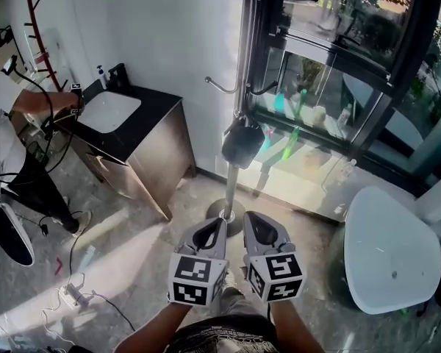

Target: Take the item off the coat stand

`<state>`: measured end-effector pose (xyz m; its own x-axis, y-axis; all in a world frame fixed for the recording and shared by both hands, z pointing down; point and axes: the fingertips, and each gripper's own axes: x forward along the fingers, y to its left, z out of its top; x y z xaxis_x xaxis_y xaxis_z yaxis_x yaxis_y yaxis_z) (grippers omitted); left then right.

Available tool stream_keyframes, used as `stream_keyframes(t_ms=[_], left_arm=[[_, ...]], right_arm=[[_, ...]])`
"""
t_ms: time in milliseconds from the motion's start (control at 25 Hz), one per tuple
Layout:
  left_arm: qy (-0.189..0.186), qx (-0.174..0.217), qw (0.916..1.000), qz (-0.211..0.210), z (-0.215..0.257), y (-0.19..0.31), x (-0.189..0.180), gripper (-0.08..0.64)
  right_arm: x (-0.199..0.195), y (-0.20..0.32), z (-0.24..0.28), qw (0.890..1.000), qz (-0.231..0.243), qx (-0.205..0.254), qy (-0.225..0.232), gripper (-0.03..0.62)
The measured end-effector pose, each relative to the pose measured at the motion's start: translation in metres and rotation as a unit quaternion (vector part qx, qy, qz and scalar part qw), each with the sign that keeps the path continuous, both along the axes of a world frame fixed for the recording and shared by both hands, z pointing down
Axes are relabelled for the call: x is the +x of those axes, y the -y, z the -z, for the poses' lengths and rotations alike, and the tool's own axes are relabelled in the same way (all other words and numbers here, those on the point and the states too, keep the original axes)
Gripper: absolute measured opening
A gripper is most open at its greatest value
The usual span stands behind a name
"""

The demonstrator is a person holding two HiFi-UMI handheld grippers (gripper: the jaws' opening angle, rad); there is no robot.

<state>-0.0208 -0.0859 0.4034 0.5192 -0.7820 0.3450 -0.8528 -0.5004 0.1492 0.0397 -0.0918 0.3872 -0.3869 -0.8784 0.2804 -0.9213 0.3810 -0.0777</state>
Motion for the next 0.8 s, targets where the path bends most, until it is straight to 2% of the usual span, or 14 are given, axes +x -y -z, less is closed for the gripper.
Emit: stream_keyframes(t_ms=[120,480,560,800], left_arm=[[-0.008,0.003,1.0000,0.003,0.001,0.019,0.003,-0.003],[0.004,-0.007,0.9999,0.008,-0.007,0.068,0.009,-0.003],[0.007,-0.009,0.9998,0.013,-0.008,0.079,0.008,-0.002],[0.009,-0.015,0.9997,0.020,-0.014,0.105,0.012,-0.003]], right_arm=[[0.002,0.019,-0.004,1.000,-0.002,-0.004,0.004,0.006],[0.016,0.075,-0.016,1.000,-0.021,-0.005,-0.017,0.006],[0.020,0.087,-0.017,1.000,-0.021,-0.006,-0.016,0.037],[0.025,0.117,-0.027,1.000,-0.019,-0.013,-0.021,0.066]])
